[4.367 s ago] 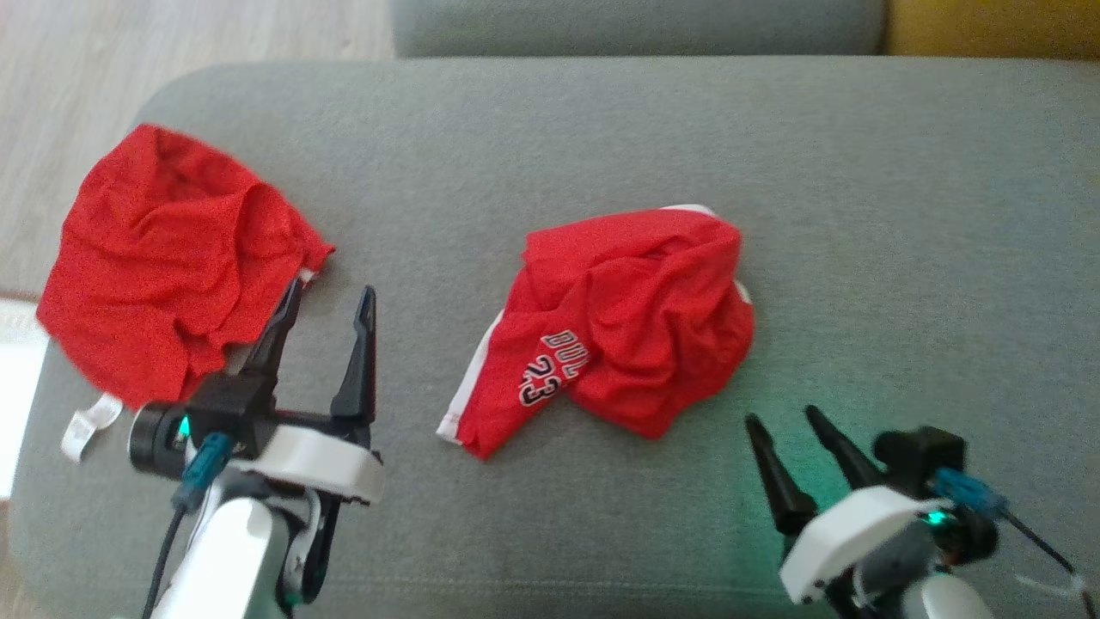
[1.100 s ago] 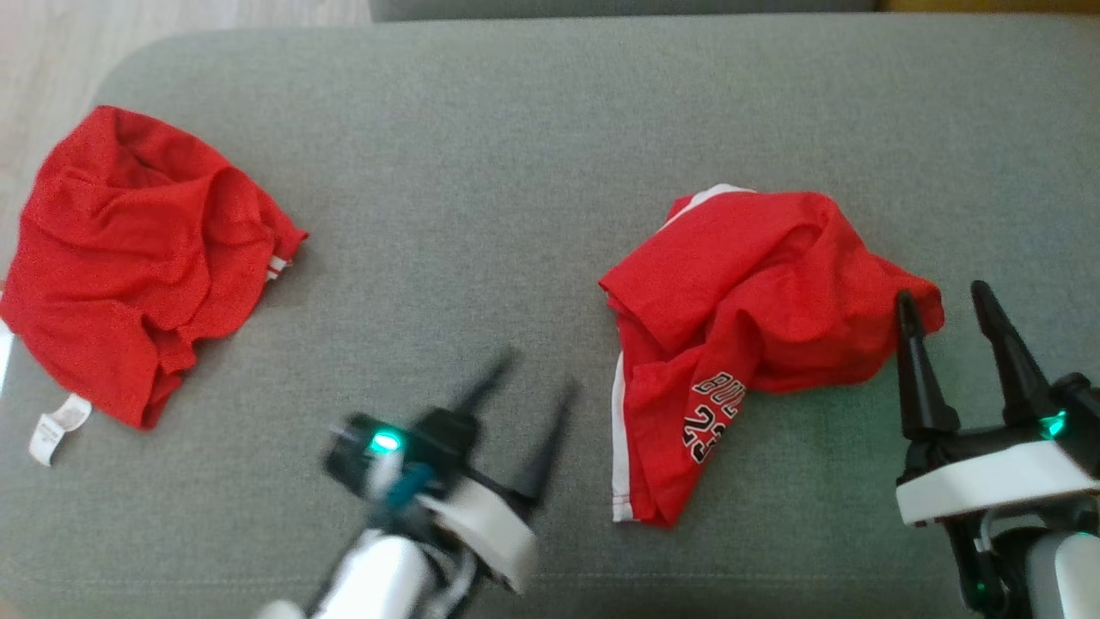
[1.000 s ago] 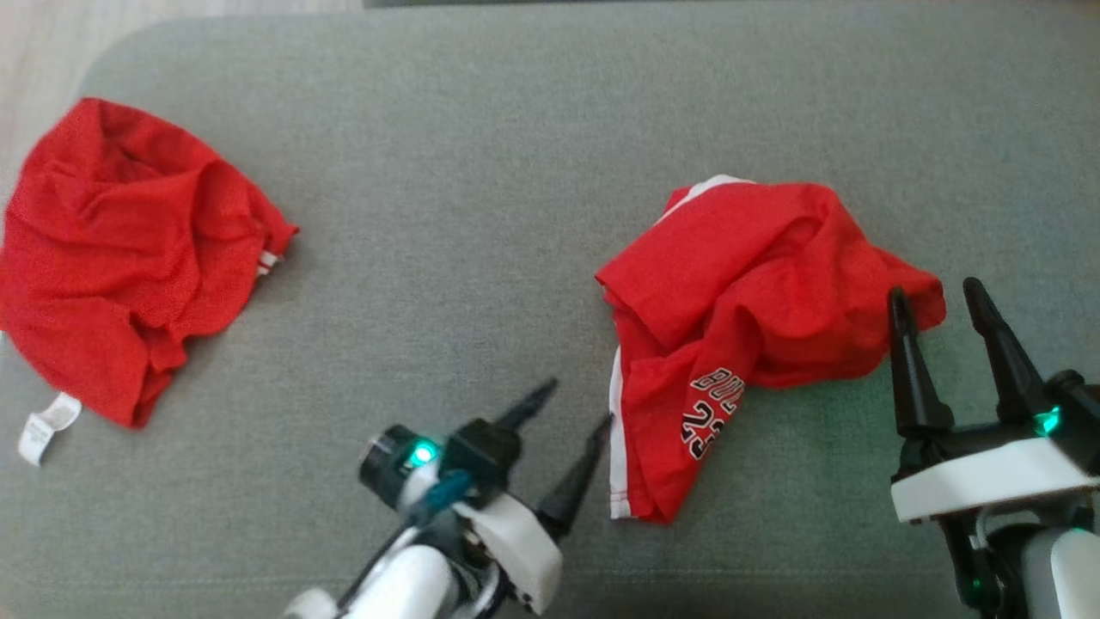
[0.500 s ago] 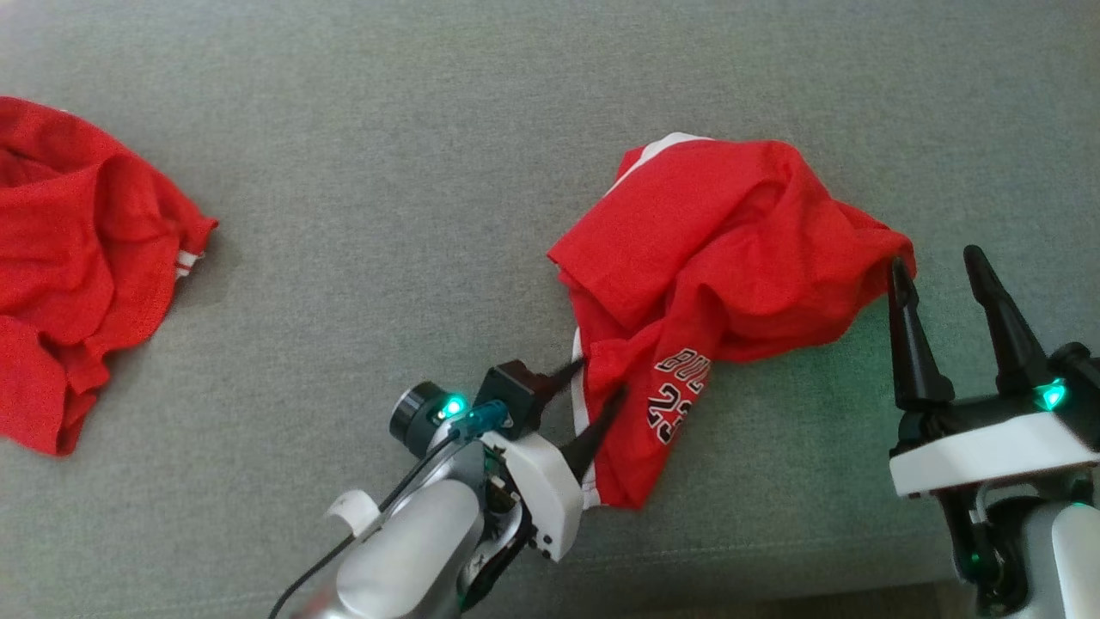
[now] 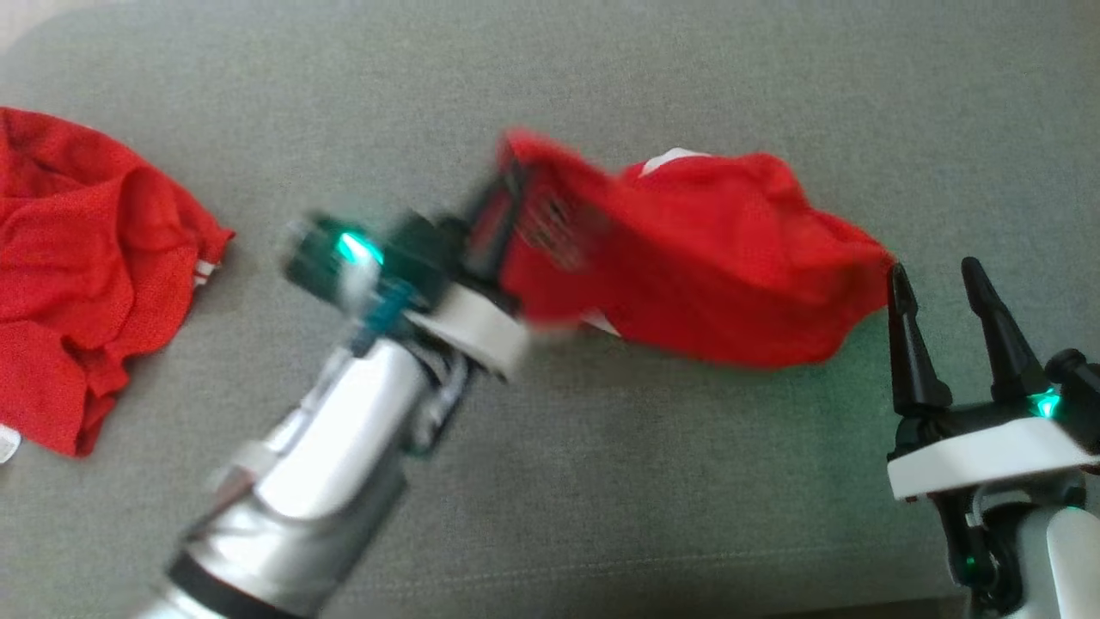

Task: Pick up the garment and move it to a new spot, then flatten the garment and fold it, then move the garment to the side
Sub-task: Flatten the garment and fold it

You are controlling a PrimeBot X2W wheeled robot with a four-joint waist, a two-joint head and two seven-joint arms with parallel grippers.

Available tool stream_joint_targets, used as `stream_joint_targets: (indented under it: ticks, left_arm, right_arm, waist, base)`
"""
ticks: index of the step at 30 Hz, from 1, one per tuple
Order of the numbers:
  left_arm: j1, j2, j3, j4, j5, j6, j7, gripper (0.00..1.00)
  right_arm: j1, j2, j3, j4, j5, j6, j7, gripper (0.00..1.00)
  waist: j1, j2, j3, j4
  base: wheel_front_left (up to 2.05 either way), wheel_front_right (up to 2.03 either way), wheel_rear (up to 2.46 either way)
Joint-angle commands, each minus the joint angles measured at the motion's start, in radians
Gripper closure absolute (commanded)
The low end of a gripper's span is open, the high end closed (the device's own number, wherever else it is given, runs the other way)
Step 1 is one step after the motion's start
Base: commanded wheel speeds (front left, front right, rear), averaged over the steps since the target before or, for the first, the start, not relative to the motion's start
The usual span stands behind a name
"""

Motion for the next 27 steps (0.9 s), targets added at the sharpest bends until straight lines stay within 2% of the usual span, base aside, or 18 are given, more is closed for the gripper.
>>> stream_joint_targets:
  ticks: [1, 6, 11, 16, 21, 22, 23, 24, 27]
  left_arm:
    - [-0.049, 0.029, 0.05, -0.067, 0.018, 0.011, -0.011, 1.0]
    - [-0.015, 0.096, 0.09, -0.207, 0.064, 0.026, -0.012, 1.0]
    - [0.148, 0.133, 0.069, -0.188, 0.033, 0.026, -0.012, 1.0]
    - [0.298, 0.136, 0.066, -0.116, -0.027, 0.037, -0.012, 1.0]
    - [0.353, 0.114, 0.102, -0.076, -0.069, 0.042, -0.012, 1.0]
    - [0.356, 0.107, 0.112, -0.073, -0.074, 0.042, -0.012, 0.86]
    - [0.36, 0.1, 0.124, -0.073, -0.08, 0.042, -0.012, 0.29]
    - [0.364, 0.092, 0.135, -0.077, -0.083, 0.039, -0.012, 0.0]
    - [0.381, 0.077, 0.168, -0.104, -0.084, 0.031, -0.012, 0.0]
  right_arm:
    - [-0.018, 0.001, 0.017, -0.031, 0.01, 0.008, -0.012, 0.0]
    - [-0.01, 0.008, 0.011, -0.021, 0.017, 0.008, -0.013, 0.0]
    - [-0.007, 0.013, 0.012, -0.012, 0.025, 0.008, -0.009, 0.0]
    - [-0.005, 0.014, 0.013, -0.01, 0.027, 0.008, -0.003, 0.0]
    - [-0.001, 0.003, 0.013, -0.016, 0.022, 0.008, -0.002, 0.0]
    - [0.0, 0.001, 0.013, -0.017, 0.02, 0.008, -0.003, 0.0]
    - [0.002, -0.001, 0.013, -0.018, 0.018, 0.008, -0.003, 0.0]
    - [0.005, -0.002, 0.013, -0.018, 0.016, 0.008, -0.003, 0.0]
    - [0.016, -0.007, 0.02, -0.022, 0.004, 0.008, -0.003, 0.0]
  waist:
    - [0.0, 0.0, -0.007, 0.005]
    - [0.0, 0.0, -0.022, 0.019]
    - [0.0, 0.0, -0.024, 0.03]
    - [0.0, 0.0, -0.025, 0.046]
    - [0.0, 0.0, -0.023, 0.064]
    - [0.0, 0.0, -0.025, 0.067]
    - [0.0, 0.0, -0.028, 0.068]
    - [0.0, 0.0, -0.033, 0.07]
    - [0.0, 0.0, -0.053, 0.07]
  base:
    - [0.0, 0.0, 0.0]
    - [0.0, 0.0, 0.0]
    - [0.0, 0.0, 0.0]
    - [0.0, 0.0, 0.0]
    - [0.0, 0.0, 0.0]
    - [0.0, 0.0, 0.0]
    - [0.0, 0.0, 0.0]
    - [0.0, 0.0, 0.0]
    - [0.0, 0.0, 0.0]
